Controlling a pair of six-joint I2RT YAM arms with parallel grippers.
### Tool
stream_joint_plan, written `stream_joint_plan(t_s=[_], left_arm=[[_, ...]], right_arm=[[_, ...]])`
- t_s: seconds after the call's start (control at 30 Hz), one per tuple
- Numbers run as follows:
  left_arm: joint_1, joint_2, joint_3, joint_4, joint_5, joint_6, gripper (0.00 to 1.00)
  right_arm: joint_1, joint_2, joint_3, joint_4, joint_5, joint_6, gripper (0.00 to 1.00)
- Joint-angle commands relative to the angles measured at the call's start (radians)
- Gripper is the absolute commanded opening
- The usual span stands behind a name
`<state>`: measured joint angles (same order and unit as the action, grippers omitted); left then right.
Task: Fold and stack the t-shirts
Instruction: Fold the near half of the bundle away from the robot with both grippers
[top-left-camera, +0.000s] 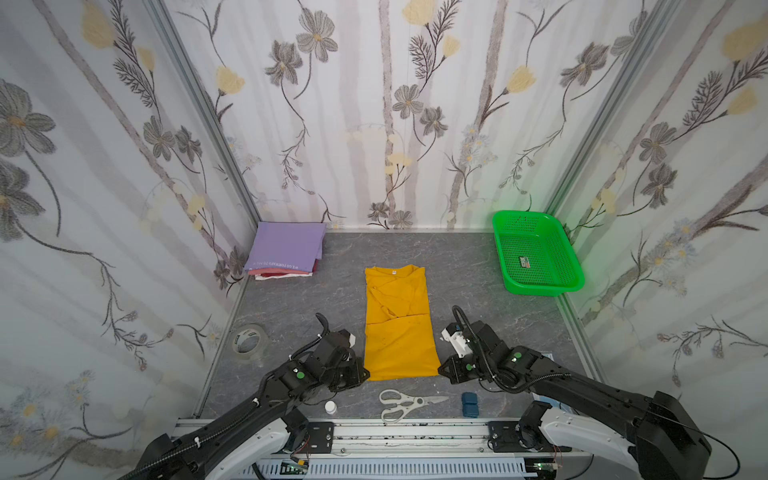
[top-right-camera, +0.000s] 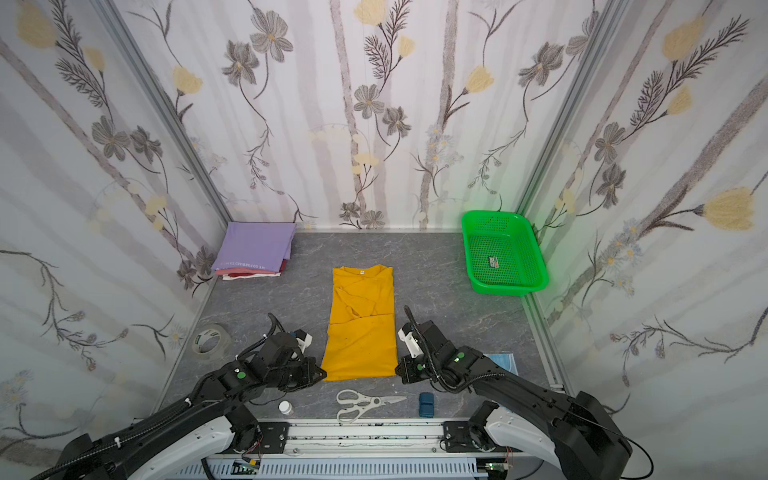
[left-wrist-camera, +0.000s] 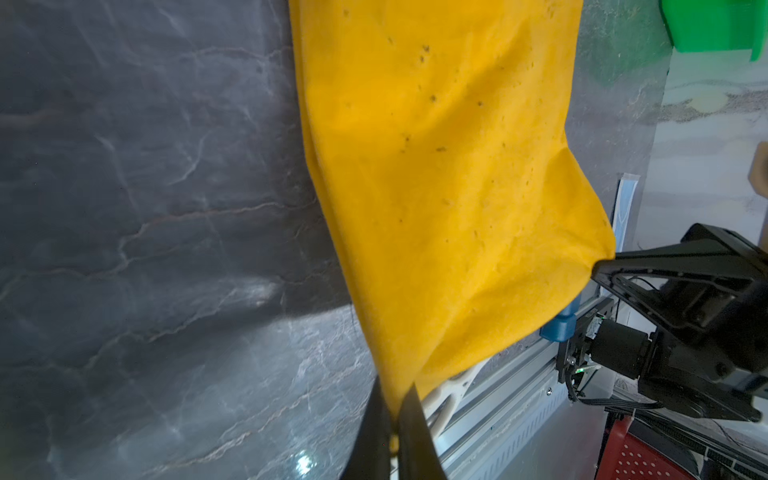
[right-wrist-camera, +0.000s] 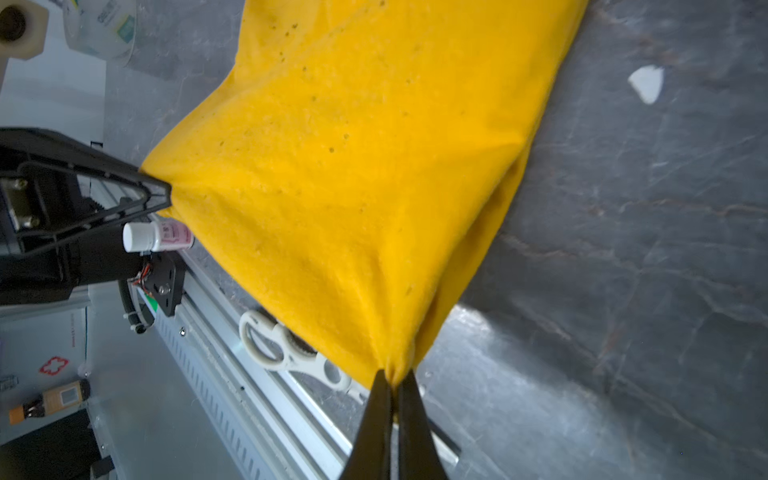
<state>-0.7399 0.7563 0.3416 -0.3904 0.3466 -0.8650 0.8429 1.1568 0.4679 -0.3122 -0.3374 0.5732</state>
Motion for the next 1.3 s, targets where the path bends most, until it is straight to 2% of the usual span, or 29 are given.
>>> stream_joint_plan(t_s=[0.0, 0.07, 0.2, 0.27, 0.37, 0.47, 0.63, 0.83, 1.03, 1.27], left_arm=[[-0.043, -0.084, -0.008, -0.114, 0.033, -0.059, 0.00], [-0.076, -0.144, 0.020, -0.178, 0.017, -0.058, 0.00], [-0.097, -0.225, 0.085, -0.201, -0.034, -0.053, 0.00], [-0.097, -0.180, 0.121, -0.151, -0.040, -0.036, 0.00], [-0.085, -0.030, 0.206, -0.083, -0.046, 0.012, 0.00], [-0.032, 0.134, 0.306, -0.017, -0.064, 0.026, 0.00], [0.069, 0.355, 0.461, 0.025, -0.061, 0.047, 0.00], [0.201, 0.589, 0.583, 0.125, 0.015, 0.097, 0.00], [0.282, 0.781, 0.687, 0.188, 0.079, 0.137, 0.00], [0.323, 0.972, 0.853, 0.175, 0.160, 0.179, 0.00]], right_arm=[[0.100, -0.095, 0.010, -0.101, 0.011, 0.077, 0.00], [0.153, -0.164, 0.017, -0.124, -0.010, 0.103, 0.00], [0.165, -0.248, 0.034, -0.119, -0.008, 0.136, 0.00], [0.162, -0.247, 0.059, -0.082, 0.011, 0.137, 0.00], [0.119, -0.199, 0.117, -0.049, 0.023, 0.124, 0.00], [0.041, -0.123, 0.182, -0.026, 0.035, 0.096, 0.00], [-0.184, 0.047, 0.270, 0.006, -0.015, 0.025, 0.00], [-0.375, 0.290, 0.347, 0.141, -0.118, -0.022, 0.00], [-0.445, 0.563, 0.499, 0.192, -0.173, -0.083, 0.00], [-0.505, 0.736, 0.640, 0.199, -0.209, -0.093, 0.00]])
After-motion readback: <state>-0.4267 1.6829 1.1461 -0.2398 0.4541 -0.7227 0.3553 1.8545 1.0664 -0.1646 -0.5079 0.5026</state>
